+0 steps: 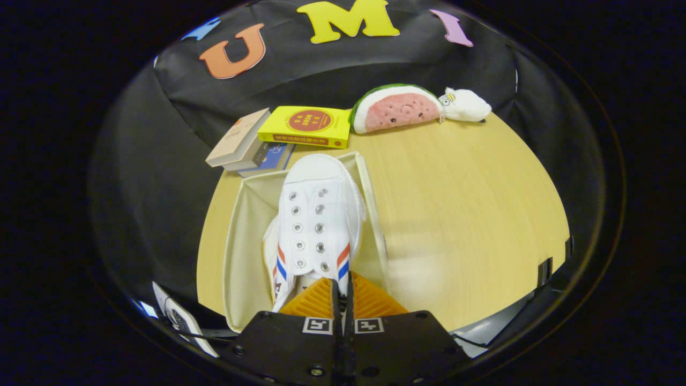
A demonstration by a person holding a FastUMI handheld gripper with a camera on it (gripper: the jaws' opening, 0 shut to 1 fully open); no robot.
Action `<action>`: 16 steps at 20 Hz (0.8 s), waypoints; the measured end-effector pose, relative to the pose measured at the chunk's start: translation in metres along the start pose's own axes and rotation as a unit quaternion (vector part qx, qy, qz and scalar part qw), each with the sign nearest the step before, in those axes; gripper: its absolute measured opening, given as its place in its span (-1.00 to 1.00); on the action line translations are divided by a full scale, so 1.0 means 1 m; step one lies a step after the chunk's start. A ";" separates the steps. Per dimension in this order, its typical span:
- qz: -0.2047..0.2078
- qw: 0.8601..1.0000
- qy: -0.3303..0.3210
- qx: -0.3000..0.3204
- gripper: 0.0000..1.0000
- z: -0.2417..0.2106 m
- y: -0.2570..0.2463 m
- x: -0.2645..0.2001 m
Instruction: Open the storage box then place both shoes into the box .Put the left shoe in first, then the right shoe, with the right side of both shoes facing outward in a uniform manner.
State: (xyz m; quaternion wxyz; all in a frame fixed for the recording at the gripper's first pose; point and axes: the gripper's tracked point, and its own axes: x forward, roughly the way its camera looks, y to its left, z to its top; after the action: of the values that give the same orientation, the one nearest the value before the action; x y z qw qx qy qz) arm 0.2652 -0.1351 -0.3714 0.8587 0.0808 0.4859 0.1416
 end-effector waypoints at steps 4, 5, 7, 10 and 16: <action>-0.014 1.000 0.002 -0.016 -1.00 -0.004 0.002 0.004; -0.013 1.000 0.003 -0.020 -1.00 -0.006 0.000 0.005; 0.002 1.000 0.003 -0.023 -0.81 -0.004 0.004 0.005; 0.003 0.999 -0.012 -0.051 -0.40 0.004 0.011 0.005; 0.002 0.993 -0.095 -0.067 0.63 0.028 0.009 -0.029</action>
State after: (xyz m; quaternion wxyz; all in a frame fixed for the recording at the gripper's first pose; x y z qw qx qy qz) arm 0.2736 -0.1361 -0.3310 0.9039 0.0373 0.3918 0.1676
